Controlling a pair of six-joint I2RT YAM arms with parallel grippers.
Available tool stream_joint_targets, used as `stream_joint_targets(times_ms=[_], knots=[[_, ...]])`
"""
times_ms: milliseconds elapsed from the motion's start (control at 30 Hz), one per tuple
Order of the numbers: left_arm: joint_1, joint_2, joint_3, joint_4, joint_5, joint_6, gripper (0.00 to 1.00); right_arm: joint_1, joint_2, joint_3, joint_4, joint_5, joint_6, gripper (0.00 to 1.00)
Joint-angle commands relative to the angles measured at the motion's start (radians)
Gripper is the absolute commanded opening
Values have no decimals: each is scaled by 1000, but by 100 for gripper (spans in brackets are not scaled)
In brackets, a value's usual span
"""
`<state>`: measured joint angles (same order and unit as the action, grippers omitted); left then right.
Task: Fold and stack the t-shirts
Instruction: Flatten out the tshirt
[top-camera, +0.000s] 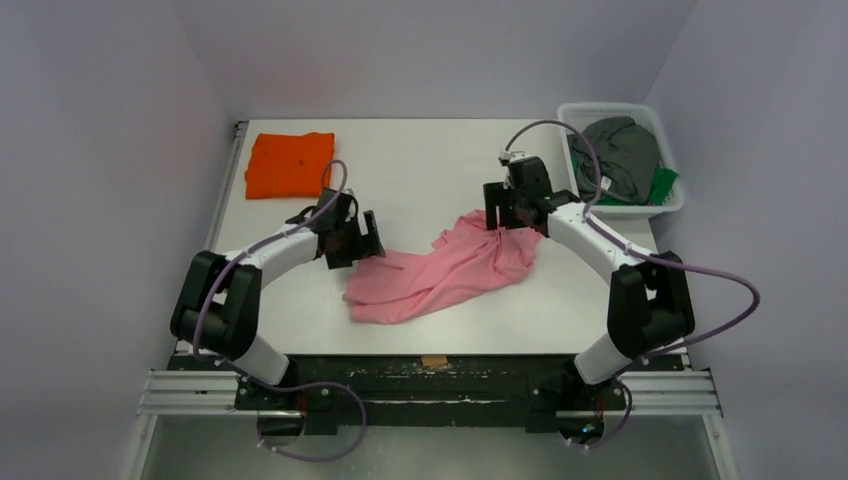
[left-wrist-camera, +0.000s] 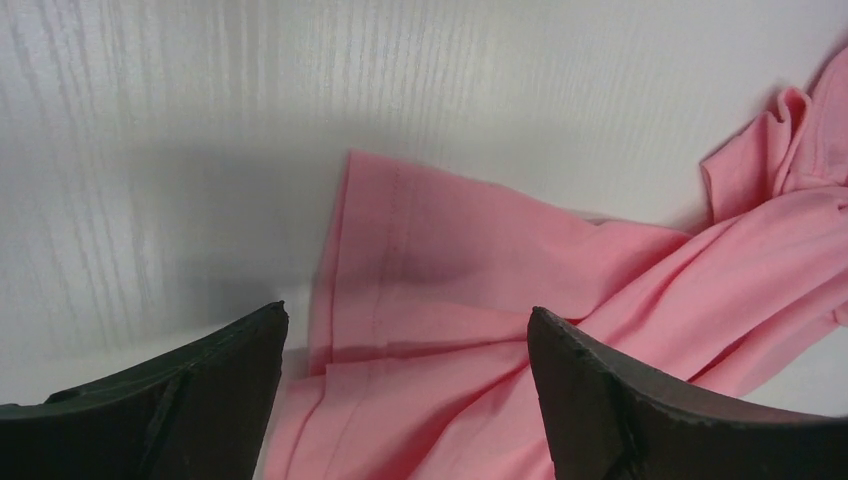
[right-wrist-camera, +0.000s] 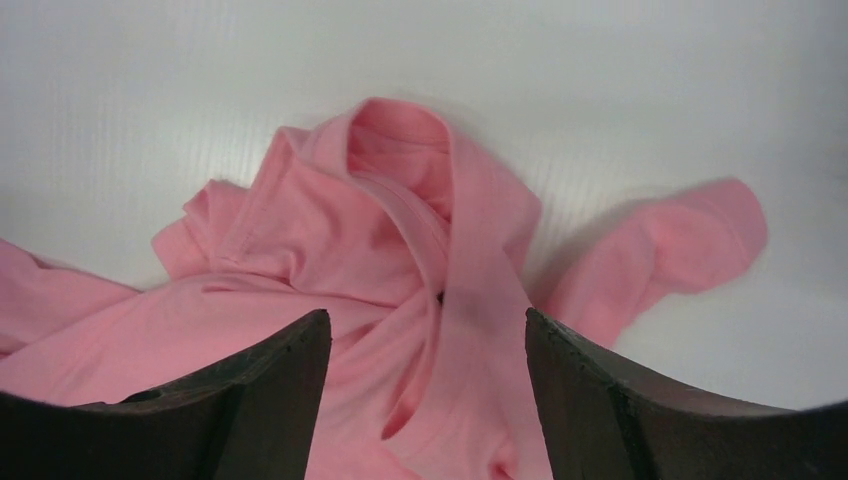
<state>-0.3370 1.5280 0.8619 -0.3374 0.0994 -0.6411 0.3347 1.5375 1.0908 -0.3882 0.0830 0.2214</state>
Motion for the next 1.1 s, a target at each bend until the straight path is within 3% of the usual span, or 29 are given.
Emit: stream_joint_targets(times_ms=[0, 133, 267, 433, 533, 600, 667, 867, 1067], knots=[[-3, 86, 77, 6, 47, 25, 85, 54, 99, 103, 42, -73, -101, 68], [-5, 138, 96, -8, 61, 35, 76, 54, 201, 160, 49, -80, -93, 63], [-10, 177, 115, -5, 66, 34, 73, 55, 281, 191, 74, -114, -90, 61], [-25, 267, 183, -18, 62, 26, 57, 54, 330, 205, 89, -115, -86, 47], [-46, 313, 236, -70, -12, 26, 34, 54, 327, 193, 127, -114, -77, 29], [-58, 330, 272, -112, -85, 36, 0, 54, 314, 182, 139, -104, -70, 11], [-60, 314, 286, -118, -96, 51, 0, 53, 283, 166, 145, -88, -63, 0], [-63, 47, 119, 41, -89, 62, 0, 55, 71, 60, 177, -20, -22, 0], [-66, -302, 14, 75, -91, 63, 0, 54, -204, -33, 168, 10, 2, 0]])
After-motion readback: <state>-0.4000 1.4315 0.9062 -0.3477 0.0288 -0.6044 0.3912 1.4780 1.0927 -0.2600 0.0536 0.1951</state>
